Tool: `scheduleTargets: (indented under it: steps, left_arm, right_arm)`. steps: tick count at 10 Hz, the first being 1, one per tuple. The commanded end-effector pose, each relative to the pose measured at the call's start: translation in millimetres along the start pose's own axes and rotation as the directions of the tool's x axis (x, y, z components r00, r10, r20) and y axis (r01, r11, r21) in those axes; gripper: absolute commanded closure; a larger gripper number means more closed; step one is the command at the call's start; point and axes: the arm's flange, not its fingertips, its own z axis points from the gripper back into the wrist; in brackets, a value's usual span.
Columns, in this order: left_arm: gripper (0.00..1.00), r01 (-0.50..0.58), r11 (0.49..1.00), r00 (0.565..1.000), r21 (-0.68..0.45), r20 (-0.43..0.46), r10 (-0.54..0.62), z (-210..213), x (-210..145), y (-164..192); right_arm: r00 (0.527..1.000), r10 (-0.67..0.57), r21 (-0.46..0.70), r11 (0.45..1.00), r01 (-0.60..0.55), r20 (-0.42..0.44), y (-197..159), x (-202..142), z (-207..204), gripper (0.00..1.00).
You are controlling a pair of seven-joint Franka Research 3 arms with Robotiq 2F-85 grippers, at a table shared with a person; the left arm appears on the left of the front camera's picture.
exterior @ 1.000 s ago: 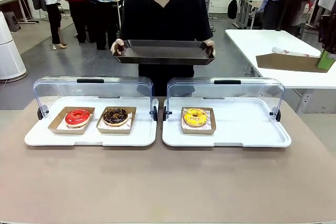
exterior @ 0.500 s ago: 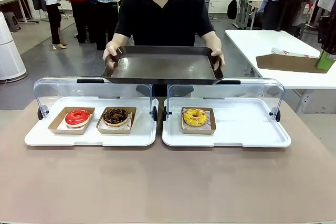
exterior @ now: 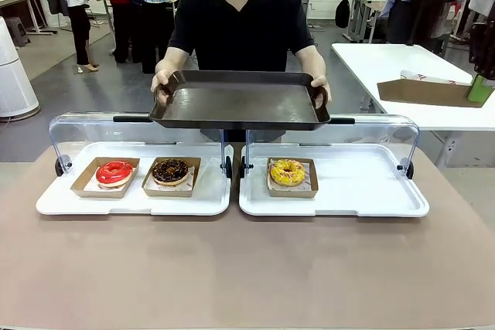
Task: Provide the desired donut to the person.
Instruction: Place the picked Paper togo box onto the Handle tray extended by the person.
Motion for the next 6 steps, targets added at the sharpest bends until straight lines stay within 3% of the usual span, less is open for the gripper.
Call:
scheduleTargets:
  steps: [1,3,6]
  left_arm:
    - [0.00,0.022,1.000,1.000,-0.003,0.009,-0.022,1.1,-1.6,0.1]
    - [0.00,0.022,1.000,1.000,-0.003,0.009,-0.022,1.1,-1.6,0.1]
    - [0.00,0.022,1.000,1.000,-0.003,0.009,-0.022,1.1,-1.6,0.1]
  right_arm:
    - [1.000,-0.013,0.003,1.000,0.013,-0.009,2.0,2.4,-2.6,1.00]
    - [1.000,0.000,0.000,1.000,0.000,0.000,0.0,0.0,0.0,0.99]
    - [0.998,0.070,-0.085,0.994,-0.070,0.000,-21.1,59.6,44.1,0.99]
